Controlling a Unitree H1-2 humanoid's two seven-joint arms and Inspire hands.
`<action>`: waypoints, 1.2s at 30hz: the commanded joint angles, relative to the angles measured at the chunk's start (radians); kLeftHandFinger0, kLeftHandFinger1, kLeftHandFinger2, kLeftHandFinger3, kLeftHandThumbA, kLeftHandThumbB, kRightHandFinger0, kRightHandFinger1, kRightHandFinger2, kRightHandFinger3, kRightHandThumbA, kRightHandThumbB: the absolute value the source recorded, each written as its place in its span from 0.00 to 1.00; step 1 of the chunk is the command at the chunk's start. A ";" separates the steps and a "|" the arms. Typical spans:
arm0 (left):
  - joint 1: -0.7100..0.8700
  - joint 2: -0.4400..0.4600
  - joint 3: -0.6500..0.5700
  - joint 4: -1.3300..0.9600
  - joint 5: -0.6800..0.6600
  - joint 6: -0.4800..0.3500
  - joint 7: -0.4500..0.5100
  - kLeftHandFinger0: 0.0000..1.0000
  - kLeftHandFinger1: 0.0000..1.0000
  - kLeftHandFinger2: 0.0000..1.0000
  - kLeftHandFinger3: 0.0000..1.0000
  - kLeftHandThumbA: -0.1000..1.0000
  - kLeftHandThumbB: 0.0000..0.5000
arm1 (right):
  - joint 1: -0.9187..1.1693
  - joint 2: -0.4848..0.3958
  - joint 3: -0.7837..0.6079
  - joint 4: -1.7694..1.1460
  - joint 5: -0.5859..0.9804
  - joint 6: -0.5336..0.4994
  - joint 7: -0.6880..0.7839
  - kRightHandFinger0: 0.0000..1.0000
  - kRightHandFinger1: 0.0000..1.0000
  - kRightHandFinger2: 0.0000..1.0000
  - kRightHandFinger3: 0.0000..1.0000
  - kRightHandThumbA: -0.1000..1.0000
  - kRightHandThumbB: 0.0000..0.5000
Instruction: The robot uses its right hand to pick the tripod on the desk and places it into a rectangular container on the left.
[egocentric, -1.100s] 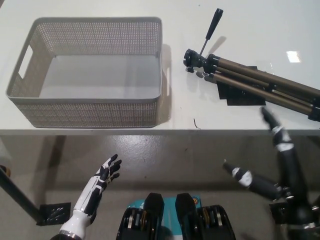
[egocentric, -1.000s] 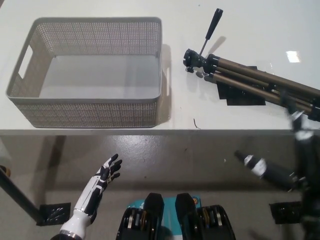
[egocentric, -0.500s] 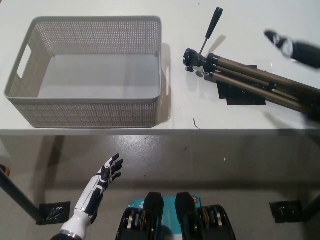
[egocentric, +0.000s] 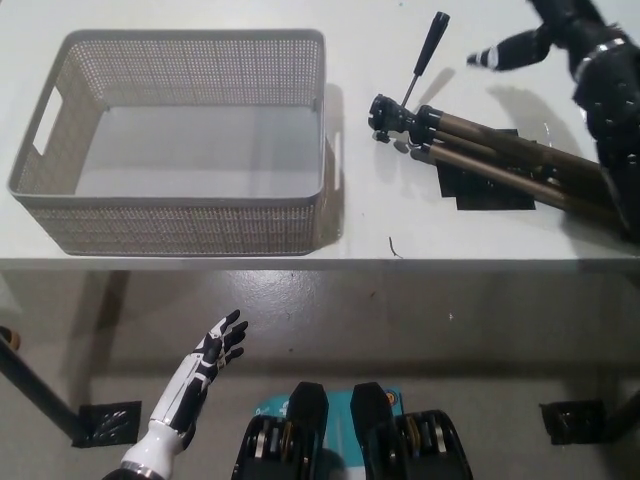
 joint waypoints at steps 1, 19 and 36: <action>-0.042 0.005 0.014 -0.031 -0.043 -0.081 -0.032 1.00 1.00 1.00 1.00 1.00 1.00 | -0.364 0.067 0.136 0.444 -0.119 0.134 0.140 1.00 1.00 1.00 1.00 0.98 1.00; -0.039 0.014 0.012 -0.025 -0.033 -0.081 -0.035 1.00 1.00 1.00 1.00 1.00 1.00 | -0.289 0.137 0.237 0.694 -0.044 0.076 0.357 1.00 1.00 1.00 1.00 1.00 1.00; -0.041 0.009 0.020 -0.026 -0.050 -0.081 -0.049 1.00 1.00 1.00 1.00 1.00 1.00 | -0.079 0.156 0.431 0.716 -0.180 0.090 0.215 1.00 1.00 1.00 1.00 1.00 0.72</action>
